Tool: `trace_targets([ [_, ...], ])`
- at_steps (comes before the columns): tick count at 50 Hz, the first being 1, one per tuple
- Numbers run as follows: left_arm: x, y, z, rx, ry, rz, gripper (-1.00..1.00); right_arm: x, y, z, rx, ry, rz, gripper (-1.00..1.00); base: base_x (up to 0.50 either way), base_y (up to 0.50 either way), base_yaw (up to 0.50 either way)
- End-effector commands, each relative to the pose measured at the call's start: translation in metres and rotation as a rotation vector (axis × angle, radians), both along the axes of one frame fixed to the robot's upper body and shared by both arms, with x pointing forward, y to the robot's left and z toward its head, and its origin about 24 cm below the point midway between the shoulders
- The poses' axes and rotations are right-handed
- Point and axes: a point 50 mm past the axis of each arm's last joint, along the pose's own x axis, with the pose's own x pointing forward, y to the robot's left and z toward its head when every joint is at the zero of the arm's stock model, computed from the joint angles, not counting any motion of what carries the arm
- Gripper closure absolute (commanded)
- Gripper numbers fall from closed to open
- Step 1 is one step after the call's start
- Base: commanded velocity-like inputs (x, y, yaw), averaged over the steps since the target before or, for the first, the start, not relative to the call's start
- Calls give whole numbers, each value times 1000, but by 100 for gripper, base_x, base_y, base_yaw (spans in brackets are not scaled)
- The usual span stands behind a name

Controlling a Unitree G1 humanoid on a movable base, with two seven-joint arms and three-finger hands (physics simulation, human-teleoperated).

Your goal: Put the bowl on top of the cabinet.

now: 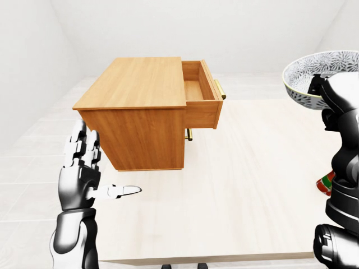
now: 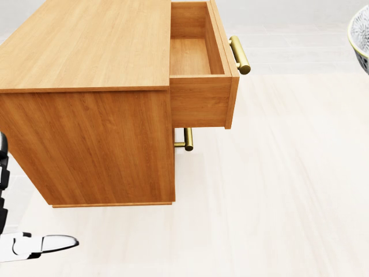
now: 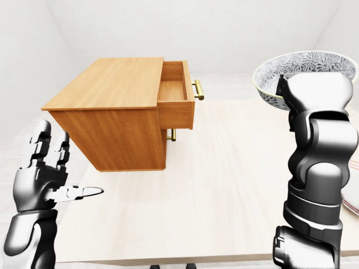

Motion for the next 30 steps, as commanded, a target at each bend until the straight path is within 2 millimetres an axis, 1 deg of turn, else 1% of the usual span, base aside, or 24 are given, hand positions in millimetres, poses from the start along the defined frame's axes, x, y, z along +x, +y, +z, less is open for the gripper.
trace_targets([
  [1, 0, 3, 2, -1, -10, 6, -100, 1, 8, 23, -45, -74, -12, 100, 0, 0, 0],
  [4, 0, 3, 4, -2, -18, 8, -100, 1, 10, 28, -53, -89, -8, 100, 0, 0, 0],
  [10, 1, 2, 0, -2, -3, 4, -100, 3, 18, 31, -60, -105, 8, 100, 0, 0, 0],
  [12, 1, 3, 3, -4, -14, 7, -100, 4, 20, 33, -53, -111, 17, 100, 0, 0, 0],
  [15, 1, 4, 5, -4, -27, 10, -100, 7, 21, 32, -45, -103, 24, 100, 0, 0, 0],
  [20, 0, 3, 3, -2, -16, 9, -100, 10, 23, 32, -29, -101, 40, 100, 0, 0, 0],
  [30, 1, 2, 1, -3, -6, 6, -100, 16, 33, 46, -16, -132, 86, 100, 0, 0, 0],
])
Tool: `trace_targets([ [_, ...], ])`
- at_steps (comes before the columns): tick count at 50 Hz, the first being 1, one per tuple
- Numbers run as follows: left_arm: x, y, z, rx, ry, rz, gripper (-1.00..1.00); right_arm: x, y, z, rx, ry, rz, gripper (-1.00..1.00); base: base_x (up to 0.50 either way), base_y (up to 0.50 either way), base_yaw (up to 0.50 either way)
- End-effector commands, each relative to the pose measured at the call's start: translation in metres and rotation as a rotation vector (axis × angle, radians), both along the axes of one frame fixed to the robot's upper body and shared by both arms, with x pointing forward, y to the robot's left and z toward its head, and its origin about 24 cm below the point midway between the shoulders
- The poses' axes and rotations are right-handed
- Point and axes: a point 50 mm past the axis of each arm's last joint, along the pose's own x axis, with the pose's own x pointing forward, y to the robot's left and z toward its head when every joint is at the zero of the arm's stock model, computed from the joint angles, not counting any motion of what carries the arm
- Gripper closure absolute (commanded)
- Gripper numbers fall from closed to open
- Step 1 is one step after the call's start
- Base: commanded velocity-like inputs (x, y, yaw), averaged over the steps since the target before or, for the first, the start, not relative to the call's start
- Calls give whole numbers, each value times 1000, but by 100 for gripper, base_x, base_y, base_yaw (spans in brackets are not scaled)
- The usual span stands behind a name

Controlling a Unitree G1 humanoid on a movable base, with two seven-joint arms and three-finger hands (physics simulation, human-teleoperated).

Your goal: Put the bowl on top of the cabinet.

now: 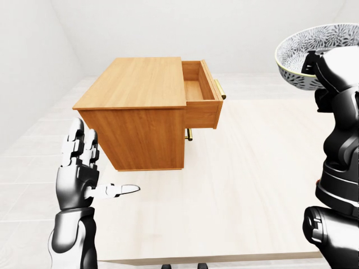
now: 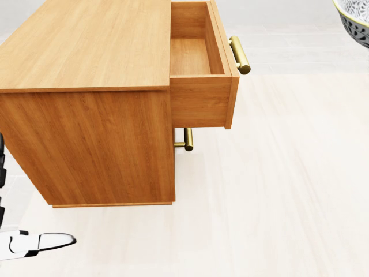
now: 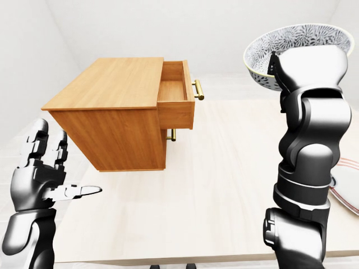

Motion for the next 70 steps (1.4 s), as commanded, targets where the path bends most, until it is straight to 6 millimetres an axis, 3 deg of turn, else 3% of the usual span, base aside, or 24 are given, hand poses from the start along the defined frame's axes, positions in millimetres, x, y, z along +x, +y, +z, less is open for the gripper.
trace_targets([
  [1, 1, 0, -2, 0, 7, -1, -100, 4, 10, 16, 2, -41, 30, 100, 0, 0, 0],
  [19, 4, 0, -7, -5, 30, -3, -100, 17, 36, 44, 50, -90, 170, 100, 0, 0, 0],
  [47, 2, 2, -8, -5, 39, -2, -100, 62, 94, 39, 224, 84, 482, 100, 0, 0, 0],
  [70, 3, 3, -9, -3, 43, 1, -100, 73, 112, 58, 312, 129, 620, 100, 0, 0, 0],
])
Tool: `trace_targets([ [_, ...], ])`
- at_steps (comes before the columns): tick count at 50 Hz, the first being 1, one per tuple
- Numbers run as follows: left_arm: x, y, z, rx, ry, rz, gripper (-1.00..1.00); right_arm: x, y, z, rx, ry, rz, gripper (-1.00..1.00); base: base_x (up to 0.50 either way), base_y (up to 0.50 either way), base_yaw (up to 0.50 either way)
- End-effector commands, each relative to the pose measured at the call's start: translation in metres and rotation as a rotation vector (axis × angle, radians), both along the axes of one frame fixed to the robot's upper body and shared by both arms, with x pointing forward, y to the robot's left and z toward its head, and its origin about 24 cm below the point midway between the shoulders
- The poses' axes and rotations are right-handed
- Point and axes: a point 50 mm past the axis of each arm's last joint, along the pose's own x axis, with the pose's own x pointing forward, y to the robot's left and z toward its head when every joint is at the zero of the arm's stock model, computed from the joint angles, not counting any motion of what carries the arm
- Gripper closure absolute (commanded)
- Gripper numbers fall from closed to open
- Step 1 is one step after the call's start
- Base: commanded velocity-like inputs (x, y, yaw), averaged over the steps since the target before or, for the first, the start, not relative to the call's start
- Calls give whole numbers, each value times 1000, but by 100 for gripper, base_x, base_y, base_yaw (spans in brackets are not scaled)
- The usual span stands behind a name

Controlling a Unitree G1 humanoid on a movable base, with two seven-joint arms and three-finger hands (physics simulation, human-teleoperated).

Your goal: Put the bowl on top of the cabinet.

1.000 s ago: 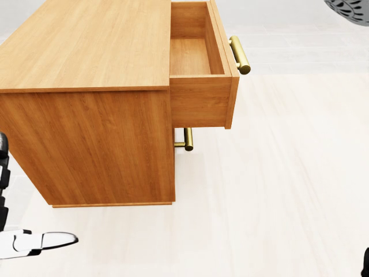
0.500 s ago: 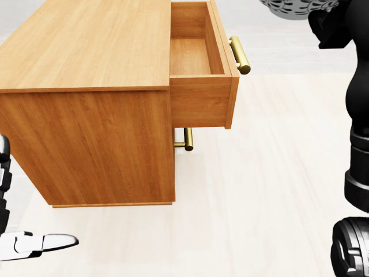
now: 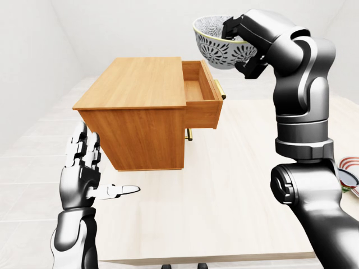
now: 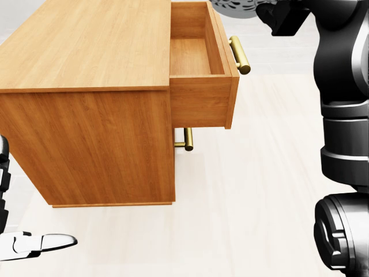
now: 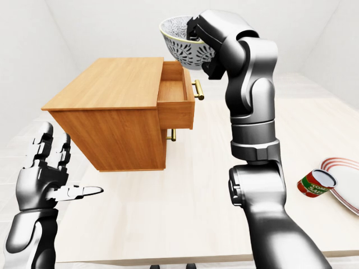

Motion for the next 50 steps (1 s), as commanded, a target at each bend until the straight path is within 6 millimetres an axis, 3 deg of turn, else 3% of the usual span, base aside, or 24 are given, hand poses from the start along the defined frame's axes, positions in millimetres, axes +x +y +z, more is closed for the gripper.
trace_targets([
  [1, 0, 0, -1, 0, 4, 1, -100, 4, 5, 13, 37, 13, 45, 100, 0, 0, 0],
  [14, -2, -1, -3, 3, 14, -2, -100, 15, 8, 16, 93, 87, 91, 100, 0, 0, 0],
  [36, 1, 1, -10, -1, 46, 1, -100, 29, 41, 4, 112, 211, 191, 100, 0, 0, 0],
  [50, 5, 1, -16, -1, 74, 1, -100, 26, 59, 22, 98, 201, 229, 100, 0, 0, 0],
])
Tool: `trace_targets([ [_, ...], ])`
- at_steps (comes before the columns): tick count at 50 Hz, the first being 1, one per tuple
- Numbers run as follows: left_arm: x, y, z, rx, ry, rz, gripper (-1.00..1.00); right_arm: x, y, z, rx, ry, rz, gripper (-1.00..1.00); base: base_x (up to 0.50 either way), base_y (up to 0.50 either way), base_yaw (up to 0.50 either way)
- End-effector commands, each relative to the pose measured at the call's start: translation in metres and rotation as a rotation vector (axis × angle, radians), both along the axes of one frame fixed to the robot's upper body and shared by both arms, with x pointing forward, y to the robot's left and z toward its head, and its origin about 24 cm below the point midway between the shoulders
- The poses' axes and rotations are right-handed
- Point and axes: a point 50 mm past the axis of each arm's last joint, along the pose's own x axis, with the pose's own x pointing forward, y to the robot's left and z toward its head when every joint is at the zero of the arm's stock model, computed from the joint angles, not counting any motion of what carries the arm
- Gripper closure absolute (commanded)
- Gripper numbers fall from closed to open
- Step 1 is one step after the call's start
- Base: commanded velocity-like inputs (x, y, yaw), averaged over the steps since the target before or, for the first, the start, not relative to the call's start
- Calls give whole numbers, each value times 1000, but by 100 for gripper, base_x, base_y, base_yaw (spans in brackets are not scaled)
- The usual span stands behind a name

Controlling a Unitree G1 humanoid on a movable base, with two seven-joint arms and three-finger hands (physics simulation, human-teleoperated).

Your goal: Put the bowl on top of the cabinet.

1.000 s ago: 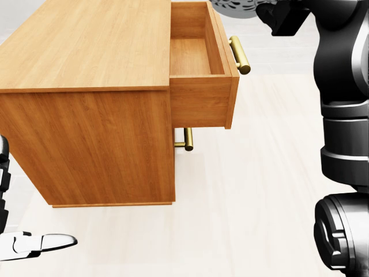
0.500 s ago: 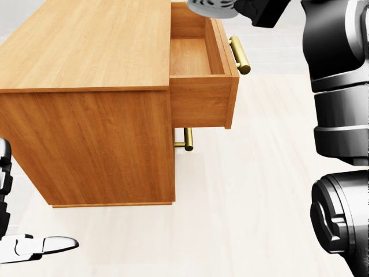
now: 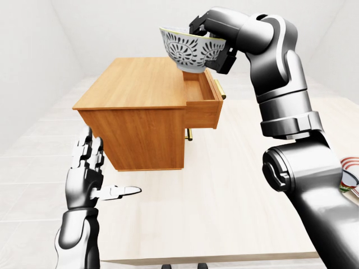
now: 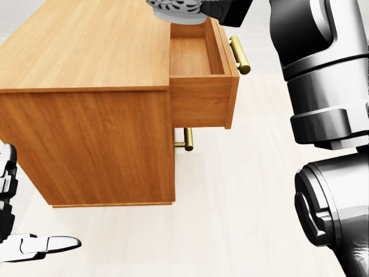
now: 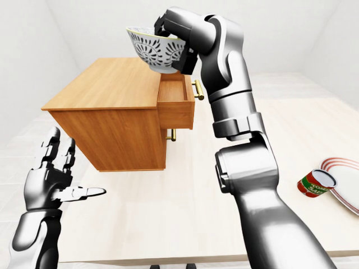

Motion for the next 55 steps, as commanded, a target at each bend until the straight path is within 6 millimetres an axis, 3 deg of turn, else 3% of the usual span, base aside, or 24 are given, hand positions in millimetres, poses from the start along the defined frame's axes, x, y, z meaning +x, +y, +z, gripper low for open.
trace_targets([
  [1, 2, 1, -3, -2, 15, 1, -100, -3, 12, 13, -8, -13, 19, 100, 0, 0, 0],
  [37, 1, 8, 1, 0, -1, 18, -100, 2, 56, 0, -13, 59, 101, 100, 0, 0, 0],
  [55, 0, 12, -2, -4, 12, 29, -100, 10, 60, -9, 52, 95, 97, 100, 0, 0, 0],
])
